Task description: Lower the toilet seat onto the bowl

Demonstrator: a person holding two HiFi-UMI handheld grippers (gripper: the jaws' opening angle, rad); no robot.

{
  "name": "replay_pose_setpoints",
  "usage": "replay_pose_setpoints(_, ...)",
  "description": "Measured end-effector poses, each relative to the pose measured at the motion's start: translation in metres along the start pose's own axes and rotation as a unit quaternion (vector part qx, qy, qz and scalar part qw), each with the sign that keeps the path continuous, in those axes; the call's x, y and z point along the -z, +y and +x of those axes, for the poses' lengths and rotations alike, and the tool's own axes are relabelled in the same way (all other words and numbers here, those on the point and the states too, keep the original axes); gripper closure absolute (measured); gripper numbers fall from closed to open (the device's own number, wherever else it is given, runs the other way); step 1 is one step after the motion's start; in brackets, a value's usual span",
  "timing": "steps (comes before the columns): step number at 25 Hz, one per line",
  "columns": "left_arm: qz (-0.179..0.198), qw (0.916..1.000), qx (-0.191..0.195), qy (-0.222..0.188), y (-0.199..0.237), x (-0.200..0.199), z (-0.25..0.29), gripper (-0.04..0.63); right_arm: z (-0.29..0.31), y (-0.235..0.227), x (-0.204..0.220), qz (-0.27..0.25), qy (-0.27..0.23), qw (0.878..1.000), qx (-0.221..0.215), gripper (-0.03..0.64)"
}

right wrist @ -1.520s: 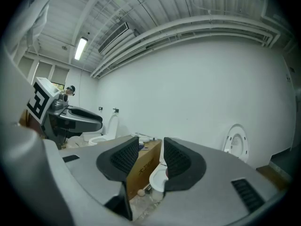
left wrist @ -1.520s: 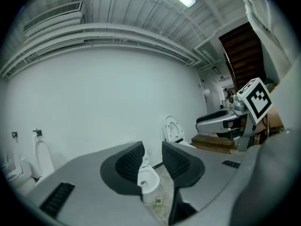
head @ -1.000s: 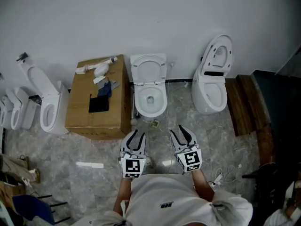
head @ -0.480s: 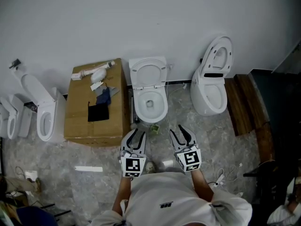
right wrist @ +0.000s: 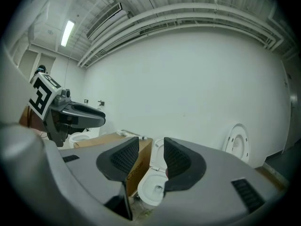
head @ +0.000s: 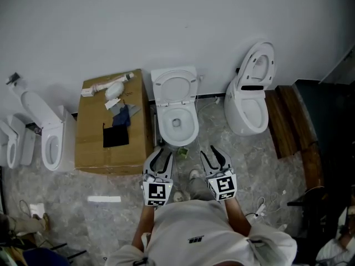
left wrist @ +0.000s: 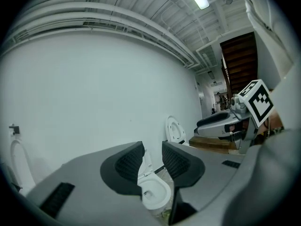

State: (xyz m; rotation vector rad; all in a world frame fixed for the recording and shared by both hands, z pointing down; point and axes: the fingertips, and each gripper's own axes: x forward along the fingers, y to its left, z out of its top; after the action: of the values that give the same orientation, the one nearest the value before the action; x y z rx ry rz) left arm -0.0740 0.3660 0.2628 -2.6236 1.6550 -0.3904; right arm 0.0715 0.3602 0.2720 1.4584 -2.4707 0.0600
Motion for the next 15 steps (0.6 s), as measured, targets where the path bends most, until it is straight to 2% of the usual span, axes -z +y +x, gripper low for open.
replay_pose_setpoints(9, -0.002, 1.0000, -0.004, 0.001, 0.025, -0.005, 0.043, 0.456, 0.044, -0.022, -0.009, -0.004, 0.002, 1.000, -0.003, 0.446)
replay_pose_setpoints(15, -0.007, 0.9999, -0.012, 0.006, 0.040, -0.010, 0.085, 0.456, 0.087, -0.046, -0.011, -0.008, 0.008, 1.000, -0.023, 0.446)
